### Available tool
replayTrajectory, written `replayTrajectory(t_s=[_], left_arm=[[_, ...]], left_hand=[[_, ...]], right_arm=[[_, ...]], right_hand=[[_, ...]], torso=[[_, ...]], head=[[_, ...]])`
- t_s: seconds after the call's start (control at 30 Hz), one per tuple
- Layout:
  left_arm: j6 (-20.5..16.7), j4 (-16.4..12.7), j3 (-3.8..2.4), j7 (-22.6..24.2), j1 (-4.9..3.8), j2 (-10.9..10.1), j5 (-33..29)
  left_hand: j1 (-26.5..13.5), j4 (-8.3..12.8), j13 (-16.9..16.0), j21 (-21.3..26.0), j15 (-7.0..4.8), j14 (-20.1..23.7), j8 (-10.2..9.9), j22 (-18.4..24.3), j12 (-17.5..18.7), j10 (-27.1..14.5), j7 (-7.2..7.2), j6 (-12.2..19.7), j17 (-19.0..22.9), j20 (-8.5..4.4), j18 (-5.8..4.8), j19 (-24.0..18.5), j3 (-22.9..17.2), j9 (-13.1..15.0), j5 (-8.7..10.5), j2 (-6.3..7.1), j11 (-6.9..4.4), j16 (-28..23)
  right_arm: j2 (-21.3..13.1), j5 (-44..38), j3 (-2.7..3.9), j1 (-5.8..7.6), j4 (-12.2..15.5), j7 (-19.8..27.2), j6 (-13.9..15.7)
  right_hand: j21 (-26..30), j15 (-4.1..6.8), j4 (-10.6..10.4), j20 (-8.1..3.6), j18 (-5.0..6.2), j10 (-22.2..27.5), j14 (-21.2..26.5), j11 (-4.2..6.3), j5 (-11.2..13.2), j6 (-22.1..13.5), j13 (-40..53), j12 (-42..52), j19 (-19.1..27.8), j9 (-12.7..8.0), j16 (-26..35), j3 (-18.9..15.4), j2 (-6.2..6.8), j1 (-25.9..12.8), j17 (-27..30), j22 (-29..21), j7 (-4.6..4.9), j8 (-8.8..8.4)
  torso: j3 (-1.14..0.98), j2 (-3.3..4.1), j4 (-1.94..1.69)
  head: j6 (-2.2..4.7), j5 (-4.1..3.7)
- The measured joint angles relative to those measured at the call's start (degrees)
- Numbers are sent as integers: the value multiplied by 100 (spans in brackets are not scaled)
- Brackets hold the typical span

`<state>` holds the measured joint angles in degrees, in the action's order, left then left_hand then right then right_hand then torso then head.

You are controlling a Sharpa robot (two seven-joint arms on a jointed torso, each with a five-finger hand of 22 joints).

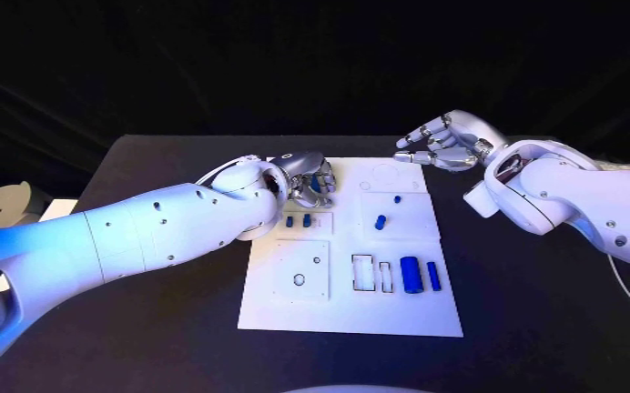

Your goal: Assemble the parts on the task board

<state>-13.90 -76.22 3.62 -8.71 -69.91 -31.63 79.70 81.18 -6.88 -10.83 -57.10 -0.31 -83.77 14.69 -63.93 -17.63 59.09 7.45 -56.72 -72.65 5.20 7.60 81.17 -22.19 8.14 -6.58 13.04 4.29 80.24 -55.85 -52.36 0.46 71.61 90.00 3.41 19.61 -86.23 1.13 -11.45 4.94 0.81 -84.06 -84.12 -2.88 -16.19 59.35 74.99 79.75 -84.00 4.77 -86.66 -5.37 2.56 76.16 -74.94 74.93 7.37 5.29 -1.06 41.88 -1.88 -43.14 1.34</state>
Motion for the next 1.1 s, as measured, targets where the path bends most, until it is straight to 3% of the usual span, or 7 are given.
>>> replayTrajectory(t_s=[0.03,0.47,1.1], left_arm=[[43,14,0,-38,4,18,27],[344,114,-13,-528,22,119,223],[378,203,-24,-604,18,264,236]], left_hand=[[0,0,15,-32,0,0,-18,-23,17,10,0,0,-5,-11,-46,11,0,-7,0,0,10,3],[16,0,128,-179,0,0,-77,-154,59,74,1,-83,63,-10,-47,92,0,-54,0,-61,-13,3],[61,14,270,-356,-20,-20,-156,-320,104,256,-11,-215,174,-31,-47,153,-127,-104,0,-105,-32,3]], right_arm=[[2,0,0,0,0,1,0],[7,0,0,-1,8,14,-1],[30,0,0,-1,3,21,-3]], right_hand=[[0,0,0,0,0,0,0,0,0,0,0,0,0,0,0,0,0,0,0,0,0,0],[0,0,0,0,0,0,0,0,0,0,0,0,0,-1,0,0,0,0,1,-1,0,0],[0,0,0,0,0,0,0,0,0,0,0,0,0,3,0,0,0,0,2,-2,0,0]], torso=[[0,1,1],[-2,-4,-4],[-1,-7,-4]], head=[[-1,-2],[-32,5],[-32,20]])
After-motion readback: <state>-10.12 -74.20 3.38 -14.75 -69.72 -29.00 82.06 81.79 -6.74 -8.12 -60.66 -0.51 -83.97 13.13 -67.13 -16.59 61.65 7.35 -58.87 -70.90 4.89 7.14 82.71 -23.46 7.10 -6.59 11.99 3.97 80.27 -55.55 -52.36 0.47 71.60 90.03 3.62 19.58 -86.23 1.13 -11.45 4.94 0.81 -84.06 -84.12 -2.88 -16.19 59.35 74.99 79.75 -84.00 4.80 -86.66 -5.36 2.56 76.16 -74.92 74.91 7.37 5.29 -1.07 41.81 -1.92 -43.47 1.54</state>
